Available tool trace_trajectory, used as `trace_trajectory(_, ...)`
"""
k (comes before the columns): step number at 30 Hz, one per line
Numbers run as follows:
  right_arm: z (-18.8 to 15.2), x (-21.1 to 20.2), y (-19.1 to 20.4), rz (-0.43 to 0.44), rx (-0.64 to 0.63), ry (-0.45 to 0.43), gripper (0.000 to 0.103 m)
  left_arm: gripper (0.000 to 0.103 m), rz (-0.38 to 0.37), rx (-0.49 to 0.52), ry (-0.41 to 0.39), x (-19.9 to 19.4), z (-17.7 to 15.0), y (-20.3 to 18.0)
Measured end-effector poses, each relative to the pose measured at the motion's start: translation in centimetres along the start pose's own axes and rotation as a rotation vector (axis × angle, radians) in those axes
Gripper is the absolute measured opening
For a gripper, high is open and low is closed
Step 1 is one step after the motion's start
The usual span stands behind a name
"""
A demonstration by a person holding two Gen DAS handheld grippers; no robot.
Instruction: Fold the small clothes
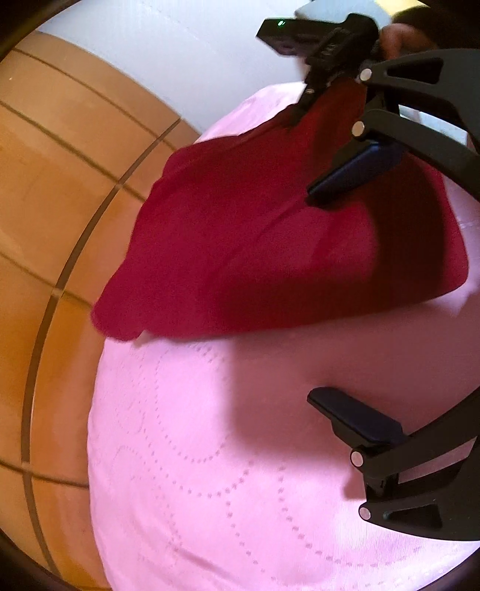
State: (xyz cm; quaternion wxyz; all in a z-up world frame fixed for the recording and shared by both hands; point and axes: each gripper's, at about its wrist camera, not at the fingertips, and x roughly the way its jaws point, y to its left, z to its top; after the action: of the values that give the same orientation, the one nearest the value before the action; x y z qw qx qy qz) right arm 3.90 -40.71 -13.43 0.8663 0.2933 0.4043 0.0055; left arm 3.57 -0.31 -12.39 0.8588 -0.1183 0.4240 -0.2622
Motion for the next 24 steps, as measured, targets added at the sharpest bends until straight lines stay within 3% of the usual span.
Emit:
trace_trajectory(5,0.1,0.0,-0.3,0.107,0.082,-0.011,0.100,0.101,-0.071,0.005,0.029,0.4,0.4,-0.8)
trace_trajectory(13,1.1,2.1,0.3,0.245,0.108,0.034,0.100,0.101,-0.088,-0.039,0.076,2.4,2.6,-0.8)
trace_trajectory(21,3.0,5.2,2.9,0.228,0.023,0.052,0.100,0.101,-0.088,-0.007,0.100,3.8,3.3,-1.5)
trace_trajectory(22,3.1,5.5,3.1,0.231,0.023,0.046,0.100,0.100,-0.094,-0.004,0.101,3.7,3.4,-1.6)
trace_trajectory(24,3.0,5.2,3.5,0.257,0.021,0.038,0.099,0.084,-0.122,0.010,0.098,3.4,3.4,-1.8)
